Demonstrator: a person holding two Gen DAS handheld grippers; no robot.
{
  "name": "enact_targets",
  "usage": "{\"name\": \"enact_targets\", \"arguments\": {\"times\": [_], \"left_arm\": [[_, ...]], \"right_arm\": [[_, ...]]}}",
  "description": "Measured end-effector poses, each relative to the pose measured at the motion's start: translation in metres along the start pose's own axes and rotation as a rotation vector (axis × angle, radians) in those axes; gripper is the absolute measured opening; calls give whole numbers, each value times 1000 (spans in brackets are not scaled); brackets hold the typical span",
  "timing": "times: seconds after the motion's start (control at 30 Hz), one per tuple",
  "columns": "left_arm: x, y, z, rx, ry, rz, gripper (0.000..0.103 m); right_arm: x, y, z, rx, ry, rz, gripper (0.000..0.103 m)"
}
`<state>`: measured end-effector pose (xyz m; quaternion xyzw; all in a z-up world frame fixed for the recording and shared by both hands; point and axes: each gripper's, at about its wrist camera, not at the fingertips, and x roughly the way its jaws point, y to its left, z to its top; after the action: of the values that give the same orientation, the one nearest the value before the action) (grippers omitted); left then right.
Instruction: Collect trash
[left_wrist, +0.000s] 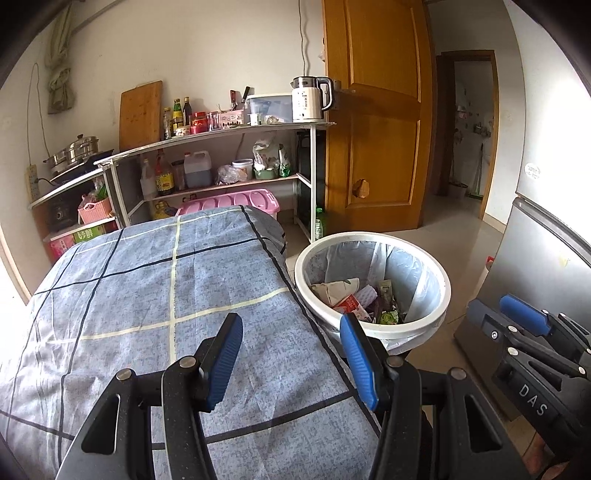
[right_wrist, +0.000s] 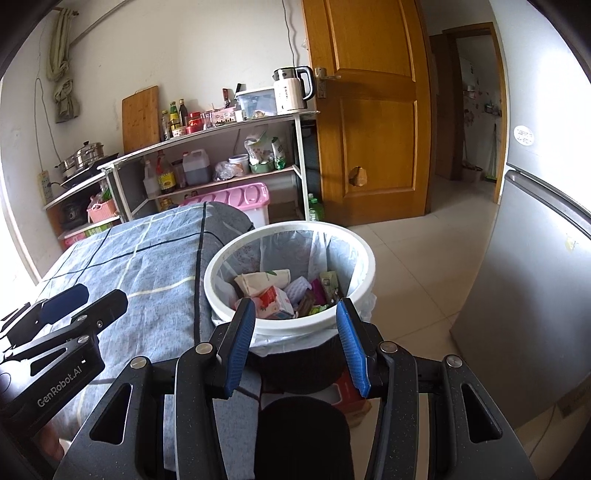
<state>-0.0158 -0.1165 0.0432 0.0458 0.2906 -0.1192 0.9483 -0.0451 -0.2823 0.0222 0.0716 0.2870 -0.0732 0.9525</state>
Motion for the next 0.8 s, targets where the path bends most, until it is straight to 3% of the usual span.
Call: {"name": "enact_targets", "arguments": {"times": [0.8], "left_arm": [[-3, 3, -4, -3, 5, 19, 55]], "right_arm": [[-3, 8, -2, -23, -3, 15, 47]]}}
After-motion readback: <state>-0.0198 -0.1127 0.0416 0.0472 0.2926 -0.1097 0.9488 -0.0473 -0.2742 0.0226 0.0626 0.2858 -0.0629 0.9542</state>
